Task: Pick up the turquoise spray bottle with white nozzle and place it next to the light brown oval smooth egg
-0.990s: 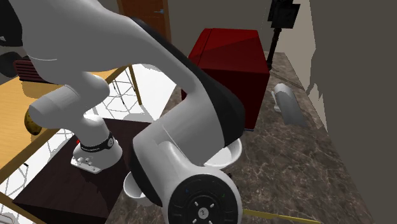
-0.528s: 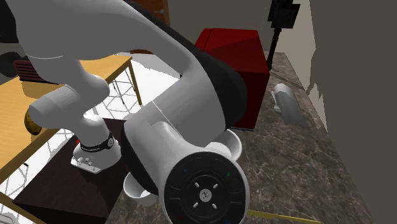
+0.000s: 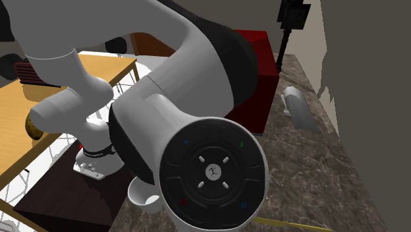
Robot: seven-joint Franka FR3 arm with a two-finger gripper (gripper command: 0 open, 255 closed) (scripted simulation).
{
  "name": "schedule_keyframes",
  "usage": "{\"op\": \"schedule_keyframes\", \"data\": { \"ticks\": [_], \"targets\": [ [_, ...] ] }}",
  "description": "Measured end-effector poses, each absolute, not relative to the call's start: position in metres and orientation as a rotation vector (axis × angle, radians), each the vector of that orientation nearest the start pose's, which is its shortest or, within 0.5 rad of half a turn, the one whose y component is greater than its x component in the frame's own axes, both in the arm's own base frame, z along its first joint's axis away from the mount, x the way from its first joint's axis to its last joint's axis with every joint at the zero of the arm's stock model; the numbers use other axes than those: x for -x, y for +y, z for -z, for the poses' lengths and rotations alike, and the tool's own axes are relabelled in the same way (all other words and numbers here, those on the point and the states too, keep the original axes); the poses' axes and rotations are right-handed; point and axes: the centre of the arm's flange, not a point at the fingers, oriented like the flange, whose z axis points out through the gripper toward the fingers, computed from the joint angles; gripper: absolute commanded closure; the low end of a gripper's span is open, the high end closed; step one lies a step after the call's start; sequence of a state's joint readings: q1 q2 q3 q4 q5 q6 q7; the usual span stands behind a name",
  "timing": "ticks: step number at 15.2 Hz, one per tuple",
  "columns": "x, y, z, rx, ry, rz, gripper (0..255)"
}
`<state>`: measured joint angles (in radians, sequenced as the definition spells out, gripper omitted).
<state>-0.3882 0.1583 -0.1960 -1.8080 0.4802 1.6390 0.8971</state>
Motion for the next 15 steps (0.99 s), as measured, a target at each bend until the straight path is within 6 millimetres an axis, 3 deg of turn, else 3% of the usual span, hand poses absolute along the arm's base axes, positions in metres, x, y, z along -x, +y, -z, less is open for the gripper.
{"op": "schedule_keyframes", "data": {
  "ticks": [15],
  "targets": [
    [-0.503, -0.27, -0.521, 1.891, 1.94, -0.529, 255]
  ]
}}
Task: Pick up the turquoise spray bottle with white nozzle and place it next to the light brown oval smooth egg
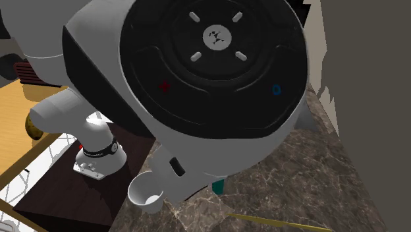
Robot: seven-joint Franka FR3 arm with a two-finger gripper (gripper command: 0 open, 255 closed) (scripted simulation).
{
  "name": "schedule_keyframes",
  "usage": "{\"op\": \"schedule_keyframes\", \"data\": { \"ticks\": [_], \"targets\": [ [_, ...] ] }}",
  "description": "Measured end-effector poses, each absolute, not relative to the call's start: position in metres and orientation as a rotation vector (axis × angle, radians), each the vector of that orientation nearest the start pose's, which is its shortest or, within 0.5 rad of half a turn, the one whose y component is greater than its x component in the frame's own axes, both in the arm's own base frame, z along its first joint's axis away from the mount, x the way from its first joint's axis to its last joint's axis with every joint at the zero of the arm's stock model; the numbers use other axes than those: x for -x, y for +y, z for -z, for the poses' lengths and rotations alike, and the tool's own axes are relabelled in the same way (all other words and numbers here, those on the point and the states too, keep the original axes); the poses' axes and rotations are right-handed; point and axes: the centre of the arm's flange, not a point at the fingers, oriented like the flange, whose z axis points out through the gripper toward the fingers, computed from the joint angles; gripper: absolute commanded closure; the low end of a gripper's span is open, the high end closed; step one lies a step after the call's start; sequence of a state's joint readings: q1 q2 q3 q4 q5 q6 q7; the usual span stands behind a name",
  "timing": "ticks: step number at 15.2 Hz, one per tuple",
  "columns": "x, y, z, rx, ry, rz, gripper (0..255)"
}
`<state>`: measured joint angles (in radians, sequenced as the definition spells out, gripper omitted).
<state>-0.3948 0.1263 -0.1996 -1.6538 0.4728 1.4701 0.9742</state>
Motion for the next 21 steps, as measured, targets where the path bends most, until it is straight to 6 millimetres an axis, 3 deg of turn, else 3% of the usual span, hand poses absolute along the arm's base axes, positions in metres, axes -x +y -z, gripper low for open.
{"op": "schedule_keyframes", "data": {
  "ticks": [13, 15, 21],
  "targets": [
    [-0.504, -0.271, -0.587, 1.89, 1.94, -0.529, 255],
    [-0.498, -0.256, -0.591, 1.89, 1.94, -0.529, 255],
    [-0.468, -0.185, -0.593, 1.891, 1.939, -0.529, 255]
  ]
}}
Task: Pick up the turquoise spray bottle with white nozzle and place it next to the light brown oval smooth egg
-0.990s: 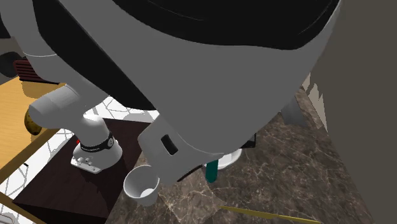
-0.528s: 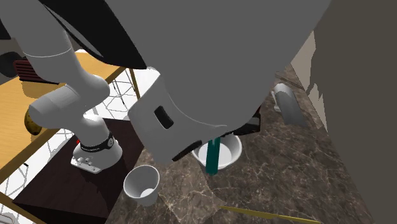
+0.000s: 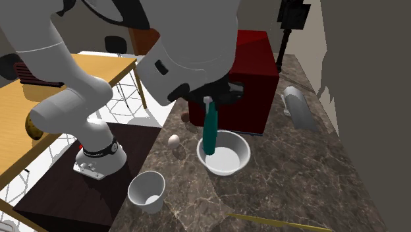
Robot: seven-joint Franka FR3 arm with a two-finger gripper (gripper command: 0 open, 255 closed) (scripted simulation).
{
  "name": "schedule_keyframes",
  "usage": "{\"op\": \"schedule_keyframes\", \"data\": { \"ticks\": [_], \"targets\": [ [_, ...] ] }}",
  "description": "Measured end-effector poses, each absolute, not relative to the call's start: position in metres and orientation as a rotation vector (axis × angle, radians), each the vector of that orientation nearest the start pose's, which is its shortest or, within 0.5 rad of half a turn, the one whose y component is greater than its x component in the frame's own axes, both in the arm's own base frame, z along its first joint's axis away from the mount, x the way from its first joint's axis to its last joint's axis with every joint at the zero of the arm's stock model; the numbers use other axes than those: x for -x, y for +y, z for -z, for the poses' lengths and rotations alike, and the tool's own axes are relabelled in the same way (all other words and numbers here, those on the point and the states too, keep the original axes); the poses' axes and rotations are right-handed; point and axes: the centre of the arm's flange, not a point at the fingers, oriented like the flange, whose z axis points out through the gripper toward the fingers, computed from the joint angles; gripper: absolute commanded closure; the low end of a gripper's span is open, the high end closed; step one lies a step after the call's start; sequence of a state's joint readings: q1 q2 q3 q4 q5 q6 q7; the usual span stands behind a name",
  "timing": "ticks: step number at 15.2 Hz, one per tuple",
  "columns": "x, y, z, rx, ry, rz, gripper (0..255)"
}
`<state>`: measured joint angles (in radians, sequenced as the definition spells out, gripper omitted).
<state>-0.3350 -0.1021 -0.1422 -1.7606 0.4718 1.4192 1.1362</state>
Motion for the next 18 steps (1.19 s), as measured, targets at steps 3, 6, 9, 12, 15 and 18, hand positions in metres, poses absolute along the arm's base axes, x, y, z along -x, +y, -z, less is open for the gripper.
{"op": "schedule_keyframes", "data": {
  "ticks": [3, 6, 9, 12, 15, 18],
  "targets": [
    [-0.456, -0.148, -0.592, 1.891, 1.939, -0.53, 255],
    [-0.438, -0.112, -0.59, 1.891, 1.939, -0.529, 255],
    [-0.423, -0.075, -0.593, 1.892, 1.939, -0.53, 255],
    [-0.409, -0.039, -0.594, 1.892, 1.938, -0.53, 255],
    [-0.393, -0.002, -0.595, 1.892, 1.938, -0.53, 255],
    [-0.38, 0.032, -0.595, 1.892, 1.938, -0.53, 255]
  ]
}}
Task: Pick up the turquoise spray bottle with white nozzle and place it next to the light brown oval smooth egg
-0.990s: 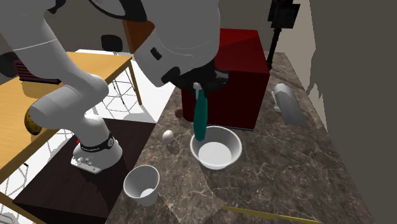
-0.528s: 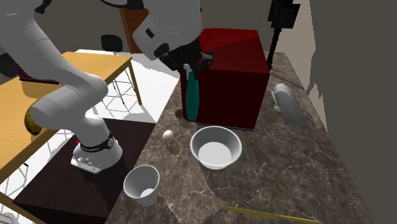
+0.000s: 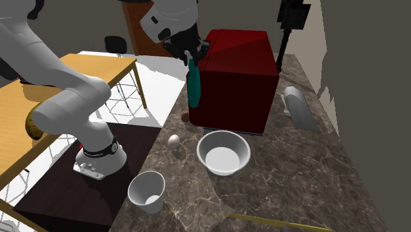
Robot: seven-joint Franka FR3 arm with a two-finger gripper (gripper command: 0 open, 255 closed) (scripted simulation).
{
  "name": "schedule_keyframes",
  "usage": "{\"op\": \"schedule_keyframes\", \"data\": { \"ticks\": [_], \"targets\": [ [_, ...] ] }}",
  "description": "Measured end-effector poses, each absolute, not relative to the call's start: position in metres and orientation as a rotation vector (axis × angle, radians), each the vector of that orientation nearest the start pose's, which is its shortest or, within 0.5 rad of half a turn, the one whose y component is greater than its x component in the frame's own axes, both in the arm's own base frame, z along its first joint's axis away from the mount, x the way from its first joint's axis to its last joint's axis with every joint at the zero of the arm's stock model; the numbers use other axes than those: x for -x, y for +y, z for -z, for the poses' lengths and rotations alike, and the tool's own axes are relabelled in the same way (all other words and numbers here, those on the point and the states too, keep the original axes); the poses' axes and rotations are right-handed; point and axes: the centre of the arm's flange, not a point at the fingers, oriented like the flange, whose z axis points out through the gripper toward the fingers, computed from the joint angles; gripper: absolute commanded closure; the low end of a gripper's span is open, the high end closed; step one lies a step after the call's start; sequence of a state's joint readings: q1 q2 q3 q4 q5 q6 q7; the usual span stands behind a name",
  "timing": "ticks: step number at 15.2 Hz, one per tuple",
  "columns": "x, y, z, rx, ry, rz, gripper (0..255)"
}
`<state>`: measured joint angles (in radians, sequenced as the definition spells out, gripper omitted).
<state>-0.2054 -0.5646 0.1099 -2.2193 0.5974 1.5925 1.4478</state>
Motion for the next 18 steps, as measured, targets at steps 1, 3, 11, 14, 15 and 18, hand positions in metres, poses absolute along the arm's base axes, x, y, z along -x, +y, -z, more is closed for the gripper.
{"op": "schedule_keyframes", "data": {
  "ticks": [1, 3, 11, 14, 15, 18],
  "targets": [
    [-0.374, 0.042, -0.597, 1.892, 1.938, -0.529, 255],
    [-0.37, 0.052, -0.588, 1.891, 1.939, -0.528, 255],
    [-0.369, 0.055, -0.548, 1.89, 1.94, -0.529, 255],
    [-0.37, 0.054, -0.532, 1.891, 1.94, -0.529, 255],
    [-0.37, 0.055, -0.526, 1.89, 1.94, -0.529, 255],
    [-0.37, 0.055, -0.51, 1.891, 1.94, -0.529, 255]
  ]
}}
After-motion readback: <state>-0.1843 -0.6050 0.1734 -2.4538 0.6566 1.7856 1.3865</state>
